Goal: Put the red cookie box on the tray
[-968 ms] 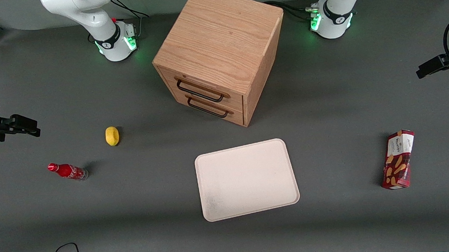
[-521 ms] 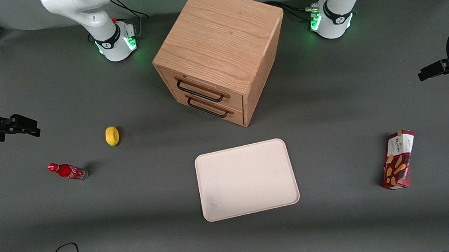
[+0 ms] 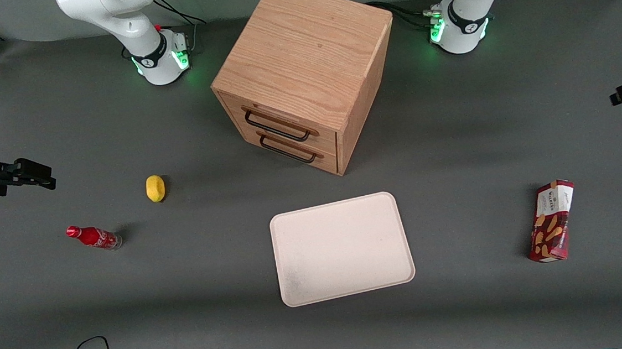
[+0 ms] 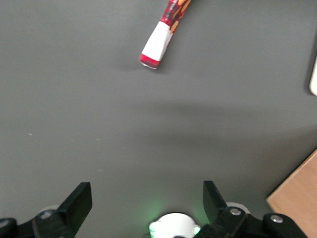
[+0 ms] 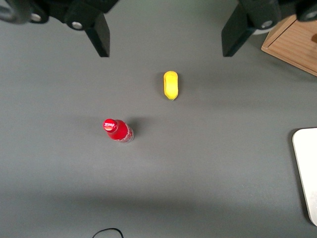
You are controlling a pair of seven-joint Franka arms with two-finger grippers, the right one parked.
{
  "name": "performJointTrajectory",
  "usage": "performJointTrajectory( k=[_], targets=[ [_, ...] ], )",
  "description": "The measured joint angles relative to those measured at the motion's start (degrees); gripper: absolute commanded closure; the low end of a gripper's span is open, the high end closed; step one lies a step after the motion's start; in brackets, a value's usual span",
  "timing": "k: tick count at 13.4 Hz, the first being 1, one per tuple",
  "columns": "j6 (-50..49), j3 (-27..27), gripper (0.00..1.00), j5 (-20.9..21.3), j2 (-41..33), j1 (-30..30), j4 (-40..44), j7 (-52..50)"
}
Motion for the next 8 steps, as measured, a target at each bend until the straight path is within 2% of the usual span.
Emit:
performJointTrajectory(
  k=[8],
  targets=[
    [3.67, -0.51, 0.00, 0.73, 2.56, 0.68, -1.07, 8.90]
  ],
)
